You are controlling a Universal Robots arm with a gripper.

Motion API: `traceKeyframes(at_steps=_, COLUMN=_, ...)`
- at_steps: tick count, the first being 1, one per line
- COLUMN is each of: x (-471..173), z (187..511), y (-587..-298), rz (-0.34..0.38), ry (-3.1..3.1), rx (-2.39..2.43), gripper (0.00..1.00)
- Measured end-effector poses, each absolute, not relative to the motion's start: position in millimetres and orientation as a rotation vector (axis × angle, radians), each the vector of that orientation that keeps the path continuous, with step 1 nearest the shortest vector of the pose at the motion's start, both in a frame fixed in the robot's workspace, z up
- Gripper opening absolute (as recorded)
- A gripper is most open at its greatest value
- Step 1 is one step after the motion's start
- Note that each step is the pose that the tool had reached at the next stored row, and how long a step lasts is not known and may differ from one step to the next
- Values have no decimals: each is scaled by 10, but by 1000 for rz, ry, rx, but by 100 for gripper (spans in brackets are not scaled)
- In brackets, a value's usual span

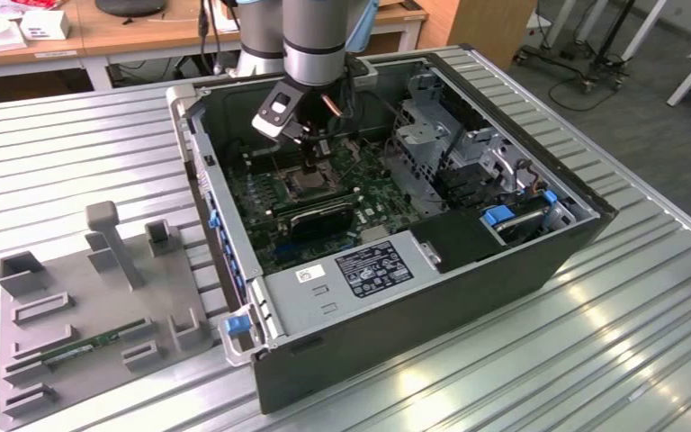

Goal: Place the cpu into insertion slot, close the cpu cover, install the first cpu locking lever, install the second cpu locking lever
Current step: 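Close the cpu cover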

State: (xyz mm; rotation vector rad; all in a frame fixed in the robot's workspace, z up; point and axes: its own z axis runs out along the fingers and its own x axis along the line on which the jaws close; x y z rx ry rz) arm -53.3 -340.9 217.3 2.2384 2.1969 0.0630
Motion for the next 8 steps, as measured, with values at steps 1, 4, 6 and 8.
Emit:
traceKeyframes(at_steps=1, x=-533, z=2182, y=-3409, rz=63, ry=2197, rx=2238, gripper=11)
traceKeyframes(at_steps=4, x=-533, z=2210, y=-3409, rz=63, ry=2197, rx=2238, gripper=11)
traceKeyframes(at_steps=6, x=-533, z=2231, y=-3408, rz=63, ry=2197, rx=2238, gripper=11)
traceKeyframes(at_steps=8, x=-533, z=2253, y=-3408, rz=63, ry=2197, rx=2238, gripper=11)
